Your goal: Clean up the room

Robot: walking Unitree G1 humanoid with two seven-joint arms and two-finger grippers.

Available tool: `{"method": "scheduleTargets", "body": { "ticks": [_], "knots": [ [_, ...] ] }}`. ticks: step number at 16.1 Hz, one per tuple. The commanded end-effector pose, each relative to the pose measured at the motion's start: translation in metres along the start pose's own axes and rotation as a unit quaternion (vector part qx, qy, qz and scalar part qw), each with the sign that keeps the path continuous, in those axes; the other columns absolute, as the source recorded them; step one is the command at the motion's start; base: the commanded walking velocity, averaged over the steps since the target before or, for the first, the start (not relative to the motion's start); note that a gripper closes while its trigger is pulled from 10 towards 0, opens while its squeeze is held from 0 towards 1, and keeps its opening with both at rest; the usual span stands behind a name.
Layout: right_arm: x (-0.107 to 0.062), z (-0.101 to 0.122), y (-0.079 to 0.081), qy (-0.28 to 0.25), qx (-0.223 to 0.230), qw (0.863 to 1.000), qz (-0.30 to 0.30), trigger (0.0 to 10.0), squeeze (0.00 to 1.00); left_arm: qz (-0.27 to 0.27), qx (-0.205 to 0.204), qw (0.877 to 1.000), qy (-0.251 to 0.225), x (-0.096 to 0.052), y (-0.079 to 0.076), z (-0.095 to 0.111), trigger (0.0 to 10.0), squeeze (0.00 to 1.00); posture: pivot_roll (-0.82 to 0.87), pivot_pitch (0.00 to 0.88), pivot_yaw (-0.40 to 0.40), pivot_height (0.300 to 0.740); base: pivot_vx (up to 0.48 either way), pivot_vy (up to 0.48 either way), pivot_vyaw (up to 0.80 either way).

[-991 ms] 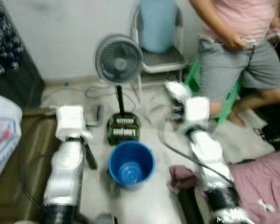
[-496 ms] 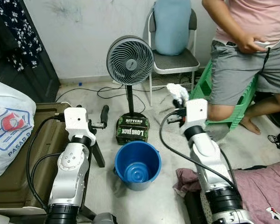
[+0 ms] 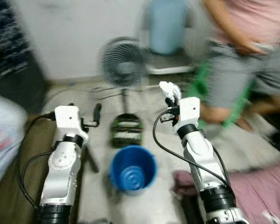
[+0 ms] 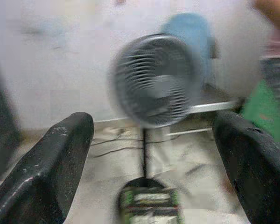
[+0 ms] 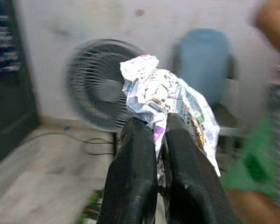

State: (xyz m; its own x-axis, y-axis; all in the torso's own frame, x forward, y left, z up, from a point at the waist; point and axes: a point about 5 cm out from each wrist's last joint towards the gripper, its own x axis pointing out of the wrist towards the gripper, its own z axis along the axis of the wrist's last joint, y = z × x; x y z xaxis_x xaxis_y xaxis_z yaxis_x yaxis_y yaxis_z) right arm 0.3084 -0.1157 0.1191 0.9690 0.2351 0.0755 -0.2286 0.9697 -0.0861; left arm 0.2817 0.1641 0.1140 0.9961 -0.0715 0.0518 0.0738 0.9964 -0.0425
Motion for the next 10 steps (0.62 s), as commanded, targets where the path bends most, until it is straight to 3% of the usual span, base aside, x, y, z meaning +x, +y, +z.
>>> {"method": "scheduleTargets", "body": {
  "ticks": [1,2,7,10],
  "knots": [
    [-0.0014,0.0012,-0.0103,-0.001,-0.005,1.000,-0.015,10.0,0.00,-0.018,-0.008,1.000,-0.008,0.0014,-0.0101,0.0027,10.0,0.00,-0.05,0.000,0.007,0.740,0.382,0.000,0.00],
    [-0.0012,0.0013,-0.0104,-0.001,-0.005,1.000,-0.015,10.0,0.00,-0.018,-0.008,1.000,-0.008,0.0016,-0.0101,0.0028,10.0,0.00,-0.05,0.000,0.007,0.740,0.379,0.000,0.00],
    [-0.0007,0.0015,-0.0105,-0.002,-0.005,1.000,-0.015,10.0,0.00,-0.005,-0.010,1.000,-0.012,0.0021,-0.0092,0.0044,10.0,0.00,-0.05,0.000,0.008,0.740,0.000,0.000,0.00],
    [-0.0001,0.0019,-0.0105,-0.003,-0.006,1.000,-0.016,10.0,0.00,-0.003,-0.012,1.000,-0.014,0.0024,-0.0085,0.0053,10.0,0.00,-0.05,0.000,0.009,0.740,0.000,0.000,0.75]
  ]
}}
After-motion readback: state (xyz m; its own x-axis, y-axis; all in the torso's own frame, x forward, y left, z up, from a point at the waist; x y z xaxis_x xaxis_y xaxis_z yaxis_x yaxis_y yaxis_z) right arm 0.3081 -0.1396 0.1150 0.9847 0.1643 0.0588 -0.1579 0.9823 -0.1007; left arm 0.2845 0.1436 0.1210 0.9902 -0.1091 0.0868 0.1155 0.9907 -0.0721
